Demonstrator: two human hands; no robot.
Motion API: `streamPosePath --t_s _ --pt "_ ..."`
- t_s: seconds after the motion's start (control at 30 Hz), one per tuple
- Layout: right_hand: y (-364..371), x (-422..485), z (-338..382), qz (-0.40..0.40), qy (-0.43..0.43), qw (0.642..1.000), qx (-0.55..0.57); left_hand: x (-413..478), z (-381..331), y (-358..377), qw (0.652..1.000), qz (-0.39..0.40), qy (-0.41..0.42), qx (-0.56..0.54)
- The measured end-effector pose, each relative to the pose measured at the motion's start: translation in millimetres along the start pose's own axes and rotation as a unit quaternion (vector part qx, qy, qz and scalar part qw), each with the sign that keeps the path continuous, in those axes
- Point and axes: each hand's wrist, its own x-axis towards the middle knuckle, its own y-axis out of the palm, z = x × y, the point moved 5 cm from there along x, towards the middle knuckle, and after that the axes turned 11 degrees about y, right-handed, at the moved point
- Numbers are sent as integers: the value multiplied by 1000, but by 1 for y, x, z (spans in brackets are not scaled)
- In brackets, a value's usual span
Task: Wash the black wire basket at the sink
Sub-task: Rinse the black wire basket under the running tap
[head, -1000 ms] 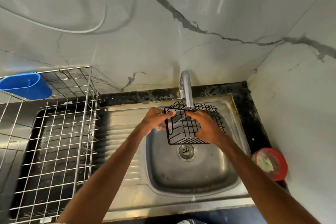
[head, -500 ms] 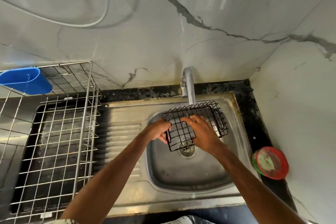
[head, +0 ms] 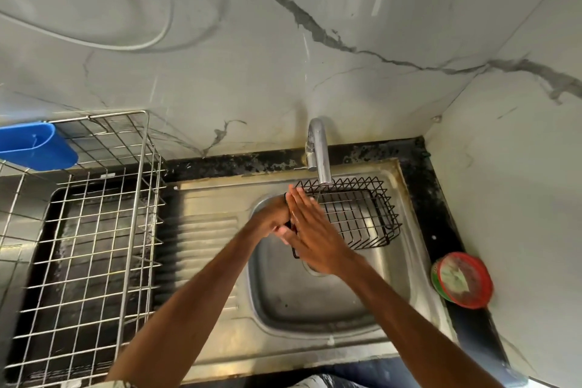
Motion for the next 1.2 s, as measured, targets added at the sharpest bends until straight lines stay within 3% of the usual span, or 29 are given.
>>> streamPosePath --t_s 0.17,0.3,0.33,0.47,0.6,0.67,0.8,0.93,1.07,1.2 --pt "-13 14 -69 11 174 984 48 1 14 -5 998 3 -58 -10" --pt "-1 4 -11 21 18 999 38 4 14 -9 999 -14 -46 2" --pt "-3 7 -14 13 17 999 48 4 15 -10 999 -18 -50 -3" --pt "-7 21 -56 -5 193 976 100 1 16 -10 999 -31 -25 -17" --pt "3 -5 0 -15 31 997 73 -1 9 -15 998 -56 -9 29" --pt "8 -28 -2 -34 2 996 79 2 9 -19 997 -63 -4 38" --pt "17 -39 -53 -72 85 993 39 14 4 -23 998 -45 26 29" --pt "-10 12 -70 -116 148 981 46 29 -14 -27 998 -33 47 19" --pt "-14 31 -35 -117 88 989 -15 32 -24 -25 997 -43 63 8" --pt "29 -15 -12 -119 26 992 -34 45 -24 -22 991 -9 111 75"
